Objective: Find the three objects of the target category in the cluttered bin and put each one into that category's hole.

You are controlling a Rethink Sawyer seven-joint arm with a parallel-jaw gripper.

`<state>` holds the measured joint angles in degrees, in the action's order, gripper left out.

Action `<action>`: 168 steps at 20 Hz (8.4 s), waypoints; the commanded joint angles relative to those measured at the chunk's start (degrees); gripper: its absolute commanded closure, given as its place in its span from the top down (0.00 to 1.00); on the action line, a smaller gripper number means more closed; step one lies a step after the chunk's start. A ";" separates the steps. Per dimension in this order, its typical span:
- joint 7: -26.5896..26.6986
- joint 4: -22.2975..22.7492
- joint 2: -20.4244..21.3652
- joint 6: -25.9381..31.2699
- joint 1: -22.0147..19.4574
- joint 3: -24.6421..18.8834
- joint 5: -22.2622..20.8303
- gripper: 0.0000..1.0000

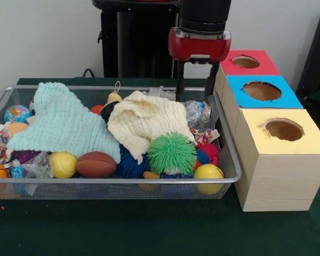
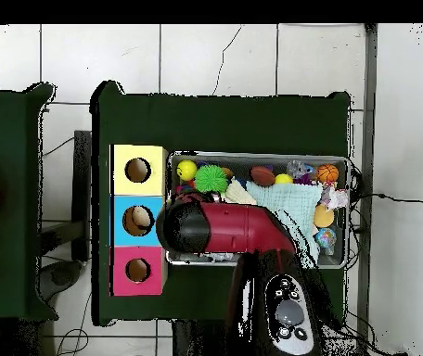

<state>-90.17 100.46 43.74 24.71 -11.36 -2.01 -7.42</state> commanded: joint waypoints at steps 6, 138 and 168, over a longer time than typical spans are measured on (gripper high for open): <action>-11.11 -2.50 -7.63 -5.74 1.05 3.75 -1.50 1.00; -20.23 5.44 -16.12 -13.69 13.07 13.20 14.15 1.00; -17.52 8.82 -9.22 -10.01 7.28 4.32 10.95 1.00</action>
<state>-104.05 109.22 32.81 13.16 -2.05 8.71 5.58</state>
